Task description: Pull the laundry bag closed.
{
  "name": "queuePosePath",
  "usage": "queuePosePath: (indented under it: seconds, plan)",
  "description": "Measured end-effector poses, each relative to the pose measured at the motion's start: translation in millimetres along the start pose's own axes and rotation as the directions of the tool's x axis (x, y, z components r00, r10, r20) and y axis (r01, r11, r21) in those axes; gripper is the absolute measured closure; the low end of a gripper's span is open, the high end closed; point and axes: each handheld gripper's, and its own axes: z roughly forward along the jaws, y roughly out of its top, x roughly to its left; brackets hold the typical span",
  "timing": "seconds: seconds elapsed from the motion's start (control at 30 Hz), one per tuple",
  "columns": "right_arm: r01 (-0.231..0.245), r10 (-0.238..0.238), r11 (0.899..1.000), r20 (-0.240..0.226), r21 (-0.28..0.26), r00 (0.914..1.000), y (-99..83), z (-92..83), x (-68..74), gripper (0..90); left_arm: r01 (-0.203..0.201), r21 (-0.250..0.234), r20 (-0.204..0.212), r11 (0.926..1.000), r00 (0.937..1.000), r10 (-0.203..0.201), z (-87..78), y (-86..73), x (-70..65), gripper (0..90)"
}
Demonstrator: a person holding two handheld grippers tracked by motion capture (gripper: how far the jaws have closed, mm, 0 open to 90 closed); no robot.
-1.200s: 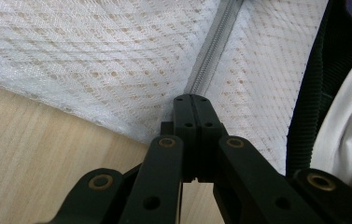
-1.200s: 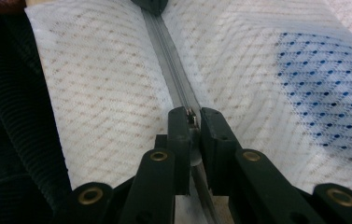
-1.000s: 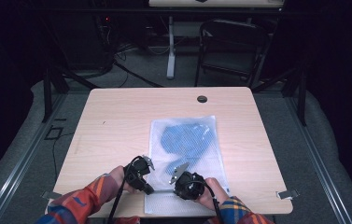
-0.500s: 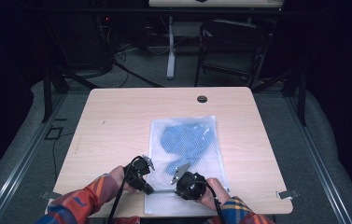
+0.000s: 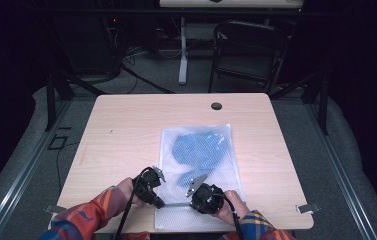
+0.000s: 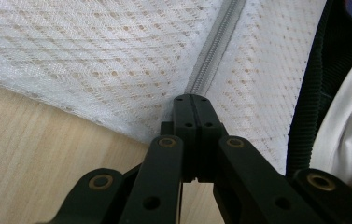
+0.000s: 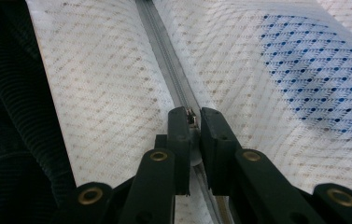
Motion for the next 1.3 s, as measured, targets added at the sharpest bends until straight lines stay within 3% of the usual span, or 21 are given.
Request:
queuePosePath:
  seconds: [0.4, 0.63, 0.8, 0.83, 0.93, 1.03, 1.17, 1.2, 1.27, 1.3]
  plan:
    - [-0.023, 0.023, 1.0, 0.008, -0.002, 0.9997, -9.1, -5.4, -4.6, 83.0, -0.005, 0.005, -0.003, 1.0, 1.0, 0.005, -0.2, 0.5, -0.3, 90.0]
    - [-0.005, 0.005, 1.0, 0.019, -0.014, 0.9998, -6.0, -8.7, -4.0, 82.9, -0.044, 0.01, -0.048, 0.999, 0.9979, 0.045, -2.2, 1.4, -4.8, 89.5]
    - [-0.014, 0.014, 1.0, 0.015, -0.024, 0.9998, -6.7, -7.3, -4.6, 82.9, -0.101, -0.058, -0.104, 0.9931, 0.99, 0.095, -2.0, 8.0, -15.8, 88.2]
    - [-0.013, 0.014, 1.0, 0.014, -0.024, 0.9998, -6.6, -7.1, -4.6, 82.9, -0.096, -0.075, -0.111, 0.9925, 0.99, 0.088, -0.2, 9.7, -18.3, 87.7]
    - [-0.01, 0.01, 1.0, 0.017, -0.026, 0.9998, -6.4, -6.6, -4.8, 82.9, -0.129, -0.103, -0.144, 0.9863, 0.9831, 0.113, 5.3, 16.7, -24.0, 87.7]
    - [-0.009, 0.009, 1.0, 0.016, -0.027, 0.9998, -6.5, -6.4, -4.8, 82.9, -0.17, -0.129, -0.19, 0.9769, 0.9712, 0.144, 9.6, 22.8, -29.0, 87.7]
    - [-0.008, 0.008, 1.0, 0.009, -0.025, 0.9999, -6.8, -5.6, -5.2, 82.9, -0.19, -0.154, -0.199, 0.9696, 0.9672, 0.158, 17.7, 27.3, -30.2, 87.0]
    - [-0.008, 0.008, 1.0, 0.007, -0.025, 0.9999, -6.9, -5.1, -5.2, 82.9, -0.185, -0.142, -0.204, 0.9724, 0.9667, 0.154, 19.6, 28.0, -29.8, 85.4]
    - [-0.008, 0.008, 1.0, 0.005, -0.02, 1.0, -6.9, -4.7, -5.3, 82.9, -0.186, -0.151, -0.204, 0.9709, 0.9667, 0.154, 21.2, 27.3, -29.7, 85.0]
    - [-0.004, 0.004, 1.0, 0.007, -0.016, 1.0, -7.1, -3.4, -5.0, 83.0, -0.2, -0.159, -0.199, 0.9669, 0.9656, 0.167, 21.1, 26.0, -27.7, 84.9]
